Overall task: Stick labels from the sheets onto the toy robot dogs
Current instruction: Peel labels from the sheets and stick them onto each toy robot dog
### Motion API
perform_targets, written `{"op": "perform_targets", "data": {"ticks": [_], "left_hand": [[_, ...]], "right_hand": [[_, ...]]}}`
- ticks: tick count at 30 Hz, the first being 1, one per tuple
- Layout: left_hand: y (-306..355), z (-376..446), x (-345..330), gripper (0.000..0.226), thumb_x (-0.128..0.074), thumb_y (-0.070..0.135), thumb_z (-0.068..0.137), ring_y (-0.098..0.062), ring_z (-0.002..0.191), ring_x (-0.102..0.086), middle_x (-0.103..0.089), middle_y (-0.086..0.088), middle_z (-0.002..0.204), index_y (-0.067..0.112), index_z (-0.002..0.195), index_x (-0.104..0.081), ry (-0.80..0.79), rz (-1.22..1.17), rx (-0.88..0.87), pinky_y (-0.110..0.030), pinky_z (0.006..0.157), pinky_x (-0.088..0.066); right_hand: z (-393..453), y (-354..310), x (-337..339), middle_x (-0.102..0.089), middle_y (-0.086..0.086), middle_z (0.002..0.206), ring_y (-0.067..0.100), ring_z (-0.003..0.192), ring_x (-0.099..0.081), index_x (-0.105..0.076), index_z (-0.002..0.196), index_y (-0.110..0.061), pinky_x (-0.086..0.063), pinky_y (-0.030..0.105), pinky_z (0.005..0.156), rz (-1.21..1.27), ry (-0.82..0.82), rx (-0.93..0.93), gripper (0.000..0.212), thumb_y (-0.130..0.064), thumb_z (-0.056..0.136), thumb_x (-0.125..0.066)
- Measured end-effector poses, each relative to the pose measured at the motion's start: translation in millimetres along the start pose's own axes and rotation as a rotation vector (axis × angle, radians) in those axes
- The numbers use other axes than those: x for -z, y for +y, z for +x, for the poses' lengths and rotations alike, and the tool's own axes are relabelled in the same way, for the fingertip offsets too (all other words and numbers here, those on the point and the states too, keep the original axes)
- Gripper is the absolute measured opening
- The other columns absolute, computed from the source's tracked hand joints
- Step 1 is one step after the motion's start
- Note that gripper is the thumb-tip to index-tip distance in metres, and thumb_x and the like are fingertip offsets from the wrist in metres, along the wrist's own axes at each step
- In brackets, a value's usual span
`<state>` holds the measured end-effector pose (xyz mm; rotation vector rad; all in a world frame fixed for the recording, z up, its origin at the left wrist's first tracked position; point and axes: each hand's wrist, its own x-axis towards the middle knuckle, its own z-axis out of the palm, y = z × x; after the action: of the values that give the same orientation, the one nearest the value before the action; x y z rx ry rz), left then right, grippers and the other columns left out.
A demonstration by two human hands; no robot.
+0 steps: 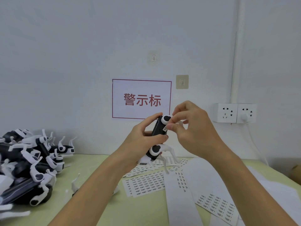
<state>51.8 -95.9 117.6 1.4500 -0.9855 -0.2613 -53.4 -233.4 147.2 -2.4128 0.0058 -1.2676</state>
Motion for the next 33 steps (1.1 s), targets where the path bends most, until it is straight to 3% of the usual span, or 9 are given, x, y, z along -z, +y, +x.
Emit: {"op": "perform_targets", "data": {"ticks": [7,11,21,26,33], "left_hand": [[4,-1,-1,0.06,-0.075,0.016,0.085,-0.034,0.093,-0.072,-0.077,-0.005,0.098,0.056,0.126,-0.056,0.018,0.011,-0.014,-0.052,0.088,-0.058],[6,-2,-2,0.063,-0.075,0.029,0.073,-0.03,0.092,-0.072,-0.077,-0.003,0.097,0.058,0.125,-0.055,0.026,0.034,-0.038,-0.049,0.091,-0.058],[9,-3,-2,0.054,-0.072,0.021,0.088,-0.033,0.09,-0.072,-0.077,-0.005,0.096,0.055,0.127,-0.056,0.038,0.037,-0.07,-0.05,0.089,-0.058],[11,-4,-2,0.058,-0.073,0.029,0.075,-0.032,0.09,-0.073,-0.077,-0.005,0.096,0.055,0.125,-0.057,0.047,0.026,-0.077,-0.048,0.09,-0.058],[11,-4,-3,0.048,-0.068,0.022,0.092,-0.027,0.087,-0.074,-0.077,-0.005,0.094,0.049,0.13,-0.055,0.055,0.038,-0.105,-0.042,0.087,-0.058]], "right_hand": [[0,0,0,-0.053,-0.012,0.094,-0.007,0.09,-0.05,-0.078,0.081,-0.021,-0.034,0.0,0.073,-0.001,0.022,0.014,0.008,-0.014,0.084,-0.077],[0,0,1,-0.054,-0.011,0.095,-0.005,0.091,-0.051,-0.078,0.081,-0.024,-0.036,0.004,0.073,0.0,0.028,0.02,0.009,-0.016,0.084,-0.077],[0,-1,0,-0.054,-0.011,0.094,-0.005,0.091,-0.052,-0.076,0.077,-0.029,-0.036,0.002,0.073,0.025,0.042,0.023,0.015,-0.016,0.083,-0.078],[0,-1,0,-0.055,-0.01,0.094,-0.003,0.089,-0.053,-0.077,0.079,-0.025,-0.037,0.003,0.072,0.047,0.044,0.011,0.011,-0.015,0.083,-0.078],[-1,-1,0,-0.055,-0.01,0.094,-0.001,0.091,-0.053,-0.078,0.079,-0.025,-0.038,0.004,0.072,0.069,0.05,0.02,0.012,-0.014,0.083,-0.078]]}}
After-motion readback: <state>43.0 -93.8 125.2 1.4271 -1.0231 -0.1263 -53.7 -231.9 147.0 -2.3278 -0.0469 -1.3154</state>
